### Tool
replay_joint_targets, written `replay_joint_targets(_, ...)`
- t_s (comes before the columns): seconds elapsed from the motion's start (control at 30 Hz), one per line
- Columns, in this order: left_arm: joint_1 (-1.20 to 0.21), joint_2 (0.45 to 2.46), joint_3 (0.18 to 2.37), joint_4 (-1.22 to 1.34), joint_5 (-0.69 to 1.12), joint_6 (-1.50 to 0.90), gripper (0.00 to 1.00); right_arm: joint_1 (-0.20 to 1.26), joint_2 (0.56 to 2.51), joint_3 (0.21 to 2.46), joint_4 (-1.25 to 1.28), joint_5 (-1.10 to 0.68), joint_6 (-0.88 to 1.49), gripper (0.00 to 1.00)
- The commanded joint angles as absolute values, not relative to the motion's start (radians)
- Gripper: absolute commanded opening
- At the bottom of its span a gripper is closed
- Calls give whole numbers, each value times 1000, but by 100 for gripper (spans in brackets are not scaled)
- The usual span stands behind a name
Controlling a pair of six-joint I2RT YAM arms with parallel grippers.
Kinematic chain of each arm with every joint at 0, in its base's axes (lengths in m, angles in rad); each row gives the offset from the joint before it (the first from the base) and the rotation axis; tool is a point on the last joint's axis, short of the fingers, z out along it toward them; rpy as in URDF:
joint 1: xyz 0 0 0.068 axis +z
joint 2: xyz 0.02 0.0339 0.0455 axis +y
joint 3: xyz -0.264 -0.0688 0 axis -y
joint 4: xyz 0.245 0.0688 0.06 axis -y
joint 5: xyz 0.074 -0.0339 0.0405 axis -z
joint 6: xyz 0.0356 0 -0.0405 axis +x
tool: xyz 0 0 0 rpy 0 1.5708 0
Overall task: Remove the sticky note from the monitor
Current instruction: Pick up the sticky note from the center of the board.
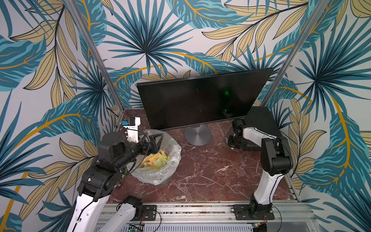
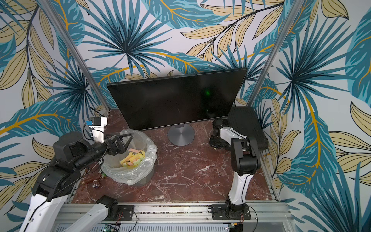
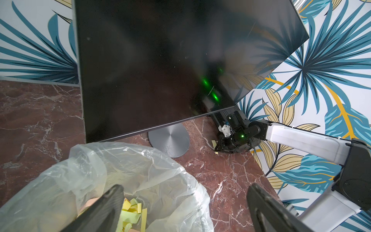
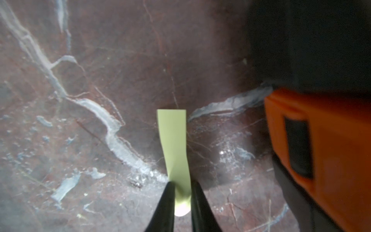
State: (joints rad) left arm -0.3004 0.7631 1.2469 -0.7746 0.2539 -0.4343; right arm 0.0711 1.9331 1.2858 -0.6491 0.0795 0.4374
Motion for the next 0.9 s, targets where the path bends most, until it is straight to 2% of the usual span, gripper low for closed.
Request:
replay_joint_targets(0.0,-304,753,1276,-766,243,-419,100,74,1951,1259,-683,37,431,2)
replay_joint_targets(0.23,-304,750,1276,-775,238,-416,100,74,1866,1171,-622,4,448,0)
replay_joint_targets(0.53,-304,742,1262,-773,215,-426,100,137,1513,1061,-633,-41,491,0)
replay_joint_targets(0.67,-304,736,1251,-773,203,-430,100,212,1382,1094,-686,-29,512,0)
replay_joint_targets(0.87,-304,720,1245,-784,151,-435,100,438,1280,1251,-761,38,545,0)
